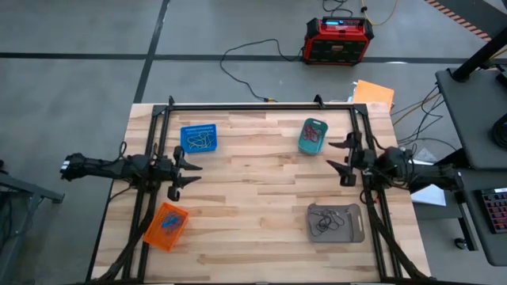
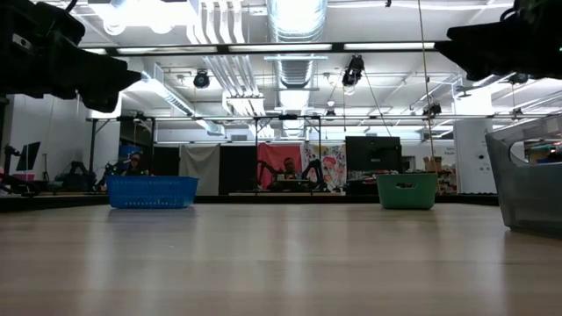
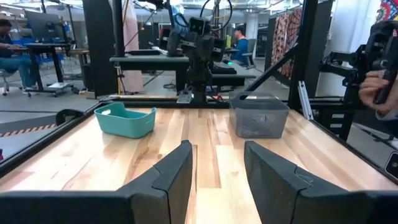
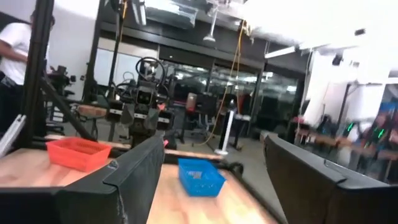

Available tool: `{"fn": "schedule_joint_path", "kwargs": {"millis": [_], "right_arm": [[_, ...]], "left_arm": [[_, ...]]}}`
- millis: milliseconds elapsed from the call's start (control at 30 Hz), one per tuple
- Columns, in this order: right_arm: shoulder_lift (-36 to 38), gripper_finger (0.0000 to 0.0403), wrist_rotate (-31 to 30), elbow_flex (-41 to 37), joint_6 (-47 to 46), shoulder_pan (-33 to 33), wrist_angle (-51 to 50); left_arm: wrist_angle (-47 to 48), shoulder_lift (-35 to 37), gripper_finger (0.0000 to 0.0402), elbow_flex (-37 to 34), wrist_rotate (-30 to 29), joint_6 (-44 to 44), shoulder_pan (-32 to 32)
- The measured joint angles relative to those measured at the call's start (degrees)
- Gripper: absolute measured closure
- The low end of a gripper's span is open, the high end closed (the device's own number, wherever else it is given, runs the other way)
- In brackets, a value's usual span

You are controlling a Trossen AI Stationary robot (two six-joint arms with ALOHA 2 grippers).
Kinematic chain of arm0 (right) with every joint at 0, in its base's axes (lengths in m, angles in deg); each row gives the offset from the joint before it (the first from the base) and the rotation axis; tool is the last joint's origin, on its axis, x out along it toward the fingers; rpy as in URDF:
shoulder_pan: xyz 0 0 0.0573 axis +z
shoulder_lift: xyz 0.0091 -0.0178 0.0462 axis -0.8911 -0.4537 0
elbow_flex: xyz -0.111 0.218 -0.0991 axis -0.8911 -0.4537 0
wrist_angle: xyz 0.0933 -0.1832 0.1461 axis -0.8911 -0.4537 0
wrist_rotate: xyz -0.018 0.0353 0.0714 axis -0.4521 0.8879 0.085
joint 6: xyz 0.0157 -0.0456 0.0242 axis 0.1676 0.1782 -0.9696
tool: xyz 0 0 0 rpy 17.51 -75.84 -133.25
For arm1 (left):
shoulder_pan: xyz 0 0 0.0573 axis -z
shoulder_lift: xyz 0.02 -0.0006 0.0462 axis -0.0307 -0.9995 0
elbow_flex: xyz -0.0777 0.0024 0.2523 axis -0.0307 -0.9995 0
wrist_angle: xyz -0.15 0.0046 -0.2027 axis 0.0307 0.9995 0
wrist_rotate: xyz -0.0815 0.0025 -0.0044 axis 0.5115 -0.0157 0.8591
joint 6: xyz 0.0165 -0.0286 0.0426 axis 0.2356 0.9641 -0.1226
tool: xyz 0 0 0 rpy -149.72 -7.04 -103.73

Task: Sort rubber bands into baskets
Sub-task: Return to Home Position

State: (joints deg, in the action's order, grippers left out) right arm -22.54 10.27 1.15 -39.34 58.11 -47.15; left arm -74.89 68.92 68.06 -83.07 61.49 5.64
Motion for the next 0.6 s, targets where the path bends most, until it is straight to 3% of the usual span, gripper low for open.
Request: {"fn": "schedule_joint_path", "kwargs": {"millis": [267, 600], "right_arm": [[-2.1, 0.0138, 0.0, 0.0, -9.8, 0.0, -1.5], [-2.7, 0.0139, 0.0, 0.0, -10.6, 0.0, -1.5]], "left_arm": [[0.3, -1.4, 0.0271, 0.0, 0.0, 0.0, 0.0], [0.1, -2.6, 0.0271, 0.0, 0.0, 0.0, 0.0]]}}
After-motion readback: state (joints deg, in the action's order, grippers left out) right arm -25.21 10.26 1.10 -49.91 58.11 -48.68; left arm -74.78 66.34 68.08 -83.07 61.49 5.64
